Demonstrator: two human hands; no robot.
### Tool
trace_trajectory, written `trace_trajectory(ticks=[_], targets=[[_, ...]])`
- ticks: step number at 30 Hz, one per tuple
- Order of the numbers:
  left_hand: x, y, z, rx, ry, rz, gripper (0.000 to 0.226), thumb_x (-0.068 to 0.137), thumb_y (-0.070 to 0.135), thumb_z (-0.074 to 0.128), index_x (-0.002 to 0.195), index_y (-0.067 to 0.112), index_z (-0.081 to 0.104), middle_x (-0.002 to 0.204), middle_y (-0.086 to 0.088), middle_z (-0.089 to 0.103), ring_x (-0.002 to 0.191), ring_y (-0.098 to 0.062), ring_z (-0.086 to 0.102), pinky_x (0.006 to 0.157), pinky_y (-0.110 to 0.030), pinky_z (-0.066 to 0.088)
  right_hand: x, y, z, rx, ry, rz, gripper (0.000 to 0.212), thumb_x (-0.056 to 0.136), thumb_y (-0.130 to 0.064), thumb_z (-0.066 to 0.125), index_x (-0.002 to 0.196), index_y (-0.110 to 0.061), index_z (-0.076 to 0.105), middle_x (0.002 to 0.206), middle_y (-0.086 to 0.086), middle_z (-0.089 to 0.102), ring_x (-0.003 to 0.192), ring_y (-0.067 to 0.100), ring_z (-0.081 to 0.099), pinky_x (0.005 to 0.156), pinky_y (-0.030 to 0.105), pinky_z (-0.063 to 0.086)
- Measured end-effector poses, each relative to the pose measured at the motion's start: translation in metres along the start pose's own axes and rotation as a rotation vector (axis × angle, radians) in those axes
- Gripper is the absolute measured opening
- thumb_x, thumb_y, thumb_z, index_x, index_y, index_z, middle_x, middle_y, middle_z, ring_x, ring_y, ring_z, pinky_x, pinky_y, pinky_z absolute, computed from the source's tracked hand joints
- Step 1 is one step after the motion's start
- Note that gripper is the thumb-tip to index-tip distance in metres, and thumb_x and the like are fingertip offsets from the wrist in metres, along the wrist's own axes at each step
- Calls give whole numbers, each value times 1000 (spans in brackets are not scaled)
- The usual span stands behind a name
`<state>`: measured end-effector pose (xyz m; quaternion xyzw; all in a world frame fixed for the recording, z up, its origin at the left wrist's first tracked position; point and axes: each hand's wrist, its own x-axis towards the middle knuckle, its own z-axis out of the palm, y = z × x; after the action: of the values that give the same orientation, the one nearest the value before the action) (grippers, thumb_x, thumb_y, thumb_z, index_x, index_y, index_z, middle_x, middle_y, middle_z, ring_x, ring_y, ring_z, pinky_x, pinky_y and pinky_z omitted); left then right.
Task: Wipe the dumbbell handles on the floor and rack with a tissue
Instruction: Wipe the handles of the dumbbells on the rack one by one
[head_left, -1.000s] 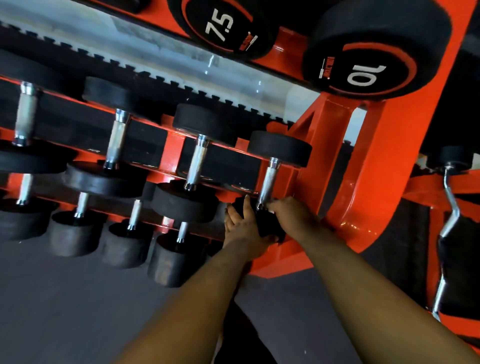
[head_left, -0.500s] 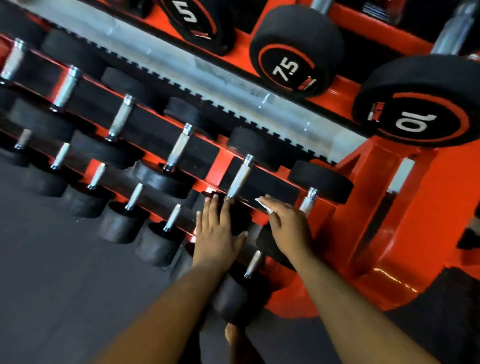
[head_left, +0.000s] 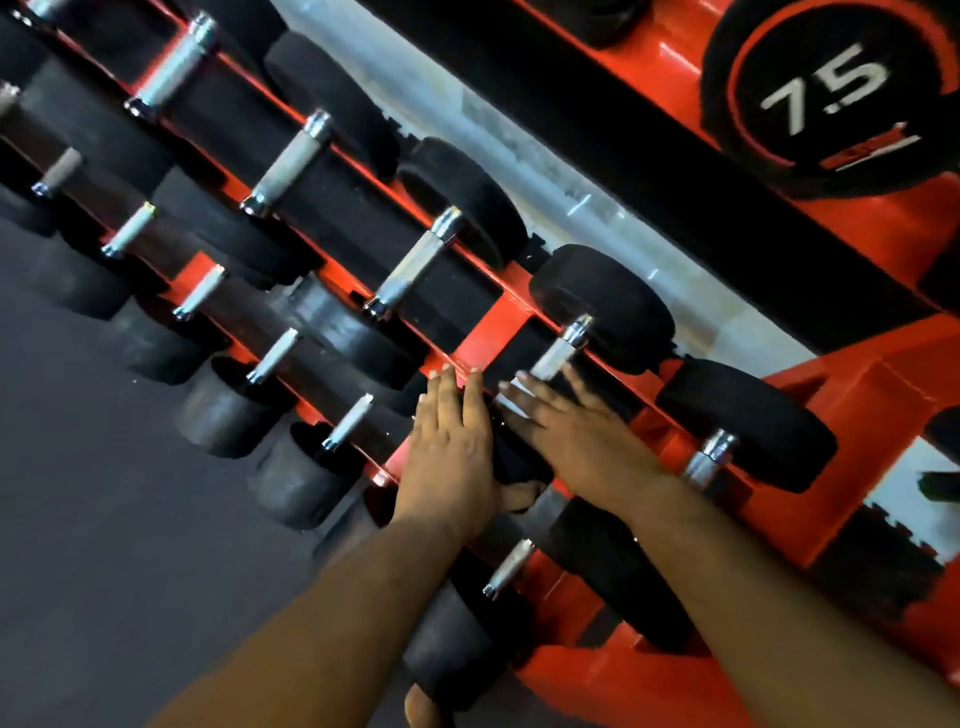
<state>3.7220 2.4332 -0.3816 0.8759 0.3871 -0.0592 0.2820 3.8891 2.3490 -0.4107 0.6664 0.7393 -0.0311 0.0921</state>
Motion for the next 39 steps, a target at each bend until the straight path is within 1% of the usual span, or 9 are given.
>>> trace_trajectory(ticks=[4, 8, 10, 13, 18, 23, 28, 34, 39], targets=[[0, -1, -1, -15, -5, 15, 142, 65, 77, 72, 159, 7, -9, 167, -20, -9, 155, -29, -12, 126, -40, -6, -13, 12, -3, -131, -26, 180, 75, 97, -20, 44, 162, -17, 6, 169, 7, -1, 156, 26, -2, 120, 61, 12], [1, -4, -3, -25, -25, 20, 142, 66, 78, 71, 159, 7, -10, 168, -16, -10, 155, -28, -10, 126, -39, -4, -11, -3, 2, -246, -74, -85, 72, 96, -31, 41, 160, -13, 16, 169, 8, 7, 155, 30, 0, 121, 58, 13], [1, -3, -4, -22, -34, 20, 143, 65, 79, 71, 159, 7, -11, 168, -16, -10, 155, -28, -10, 127, -39, -4, -6, 8, -1, -229, -23, -17, 67, 96, -24, 38, 160, -15, 19, 168, 7, 12, 155, 28, 5, 121, 57, 14], [0, -2, -6, -22, -37, 16, 143, 66, 79, 70, 158, 9, -14, 167, -16, -11, 155, -29, -9, 127, -41, -2, -2, 13, -3, -124, 12, 186, 69, 96, -19, 51, 159, -16, 24, 167, 6, 18, 155, 26, 11, 122, 56, 17], [-2, -2, -4, -21, -25, 17, 143, 66, 77, 72, 159, 9, -12, 167, -17, -6, 155, -30, -6, 127, -42, 1, -14, 11, 0, -148, -14, -40, 64, 96, -28, 39, 158, -16, 29, 166, 6, 23, 154, 26, 14, 120, 57, 20], [0, -4, -3, -23, -16, 32, 143, 64, 76, 73, 159, 10, -10, 167, -17, -3, 155, -30, -5, 127, -43, 2, 8, 9, -1, -138, -44, -55, 56, 97, -29, 34, 152, -17, 40, 161, 4, 35, 153, 26, 19, 121, 59, 14], [-1, -3, -2, -26, -12, 26, 141, 65, 77, 72, 160, 10, -9, 167, -18, -4, 156, -30, -6, 127, -44, 3, -20, 13, 2, -149, 7, -69, 68, 95, -26, 52, 158, -19, 28, 167, 5, 19, 155, 25, 13, 120, 58, 20], [-1, -4, -5, -36, -4, 40, 143, 62, 75, 76, 160, 9, -4, 166, -20, 1, 155, -32, 0, 126, -40, -2, 10, 6, 2, -109, -13, -18, 52, 97, -30, 42, 148, -20, 47, 159, 2, 38, 152, 24, 23, 120, 60, 17], [-3, -1, -5, -65, 10, 28, 141, 63, 73, 76, 160, 11, -4, 167, -18, 0, 155, -32, 0, 126, -40, 0, -17, 13, 1, -139, 38, -60, 57, 99, -30, 42, 155, -21, 37, 165, 5, 26, 154, 25, 19, 121, 56, 20]])
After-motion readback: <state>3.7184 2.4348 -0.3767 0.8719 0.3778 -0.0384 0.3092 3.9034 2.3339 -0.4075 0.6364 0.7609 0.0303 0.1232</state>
